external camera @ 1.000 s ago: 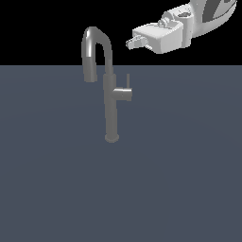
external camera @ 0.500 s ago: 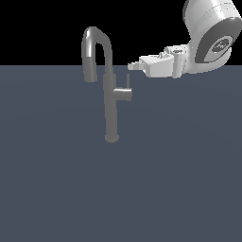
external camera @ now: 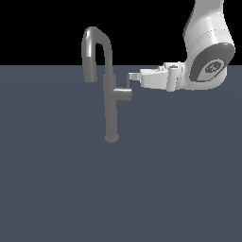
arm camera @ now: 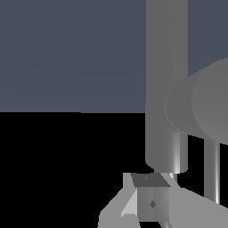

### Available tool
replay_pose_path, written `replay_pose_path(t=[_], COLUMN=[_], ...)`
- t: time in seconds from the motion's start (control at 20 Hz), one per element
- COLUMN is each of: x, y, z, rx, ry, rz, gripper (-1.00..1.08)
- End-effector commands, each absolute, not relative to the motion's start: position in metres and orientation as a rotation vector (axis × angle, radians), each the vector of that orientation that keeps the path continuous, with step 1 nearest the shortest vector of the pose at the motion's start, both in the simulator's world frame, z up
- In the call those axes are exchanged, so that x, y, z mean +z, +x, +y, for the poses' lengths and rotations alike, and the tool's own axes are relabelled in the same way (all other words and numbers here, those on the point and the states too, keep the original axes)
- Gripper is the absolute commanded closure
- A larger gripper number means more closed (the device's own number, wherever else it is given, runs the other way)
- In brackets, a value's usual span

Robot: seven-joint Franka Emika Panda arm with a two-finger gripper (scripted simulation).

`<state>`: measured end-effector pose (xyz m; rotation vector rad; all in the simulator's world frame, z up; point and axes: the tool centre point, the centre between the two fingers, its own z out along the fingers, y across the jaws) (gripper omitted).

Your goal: Turn on the faucet by rotating a designated handle.

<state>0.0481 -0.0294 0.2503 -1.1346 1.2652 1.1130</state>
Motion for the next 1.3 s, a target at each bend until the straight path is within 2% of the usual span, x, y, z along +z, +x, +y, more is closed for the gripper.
replay_pose_path(t=[0.0,0.35,1.25], x=[0.248,0.247,0.257], y=[0.049,0.049,0.005], z=[-0.029,-0.028,-0.022], rx=[1.116,1.117,1.116], ry=[-1.115,-1.114,-1.114], rz=[1.269,1.268,1.269], gripper=[1.08,1.08,1.08])
